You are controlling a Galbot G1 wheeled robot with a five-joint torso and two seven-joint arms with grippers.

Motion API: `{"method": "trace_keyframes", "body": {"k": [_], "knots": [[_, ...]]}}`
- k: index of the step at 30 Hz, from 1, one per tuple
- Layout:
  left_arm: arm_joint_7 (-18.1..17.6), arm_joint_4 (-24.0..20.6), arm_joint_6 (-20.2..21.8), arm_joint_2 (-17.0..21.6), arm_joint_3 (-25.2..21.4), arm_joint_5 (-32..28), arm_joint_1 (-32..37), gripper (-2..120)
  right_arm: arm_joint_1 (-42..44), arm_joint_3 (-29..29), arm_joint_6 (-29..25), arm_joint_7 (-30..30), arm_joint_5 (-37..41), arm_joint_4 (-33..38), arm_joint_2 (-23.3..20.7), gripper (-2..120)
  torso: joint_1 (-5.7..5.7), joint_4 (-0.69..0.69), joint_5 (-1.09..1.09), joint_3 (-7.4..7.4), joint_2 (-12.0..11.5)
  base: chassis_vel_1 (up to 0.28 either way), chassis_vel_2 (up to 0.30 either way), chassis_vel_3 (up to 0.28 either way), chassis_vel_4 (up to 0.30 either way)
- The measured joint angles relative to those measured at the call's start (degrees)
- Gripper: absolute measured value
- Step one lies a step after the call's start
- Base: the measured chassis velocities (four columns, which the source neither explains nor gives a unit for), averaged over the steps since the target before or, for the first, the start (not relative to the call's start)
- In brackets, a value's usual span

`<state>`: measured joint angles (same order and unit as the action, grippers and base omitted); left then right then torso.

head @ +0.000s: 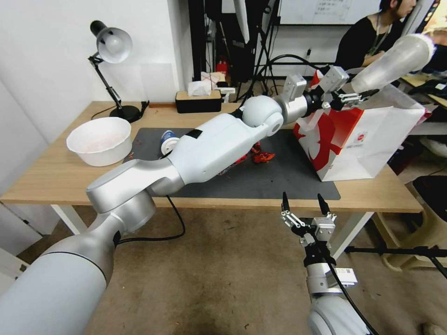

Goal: Pick up the trash from the table and place it into the takeout bag.

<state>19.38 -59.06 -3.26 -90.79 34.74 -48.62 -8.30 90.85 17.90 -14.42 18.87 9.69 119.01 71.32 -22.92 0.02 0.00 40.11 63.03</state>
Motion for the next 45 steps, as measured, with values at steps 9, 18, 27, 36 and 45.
{"method": "trace_keyframes", "body": {"k": [9, 18, 27, 36, 45], "knots": [[-0.1, 3.1, -0.1, -1.5, 0.1, 0.2, -0.2, 54, -1.4, -0.9, 0.0, -0.1, 0.2, -0.9, 0.0, 94, 0.0, 0.0, 0.0, 0.0, 0.0, 0.0, 0.0, 0.0, 0.0], [-0.6, 3.4, 0.1, -1.4, 0.3, 0.2, -0.3, 88, -2.3, -1.1, 0.0, -0.2, 0.4, -1.6, -0.1, 94, 0.0, -0.01, 0.0, 0.0, 0.0, 0.0, 0.0, 0.0, 0.0], [-1.4, 2.0, 1.0, 0.2, -3.7, 0.2, 0.1, 100, -2.5, -1.1, 0.0, -0.2, 0.5, -1.7, -0.3, 94, 0.0, -0.04, 0.0, 0.0, 0.0, 0.0, 0.0, 0.0, 0.0], [-3.4, -7.0, 3.0, 11.4, -8.2, 0.0, 5.5, 100, -2.7, -1.5, 0.0, -0.2, 0.5, -2.1, -0.4, 94, 0.0, -0.03, -0.02, 0.0, 0.0, 0.0, 0.0, 0.0, 0.0], [-5.2, -17.5, 3.3, 24.6, -15.1, 0.5, 16.4, 100, -2.6, -1.8, 0.0, -0.2, 0.5, -2.4, -0.9, 94, 0.0, -0.01, -0.03, 0.0, 0.0, 0.0, 0.0, 0.0, 0.0]]}}
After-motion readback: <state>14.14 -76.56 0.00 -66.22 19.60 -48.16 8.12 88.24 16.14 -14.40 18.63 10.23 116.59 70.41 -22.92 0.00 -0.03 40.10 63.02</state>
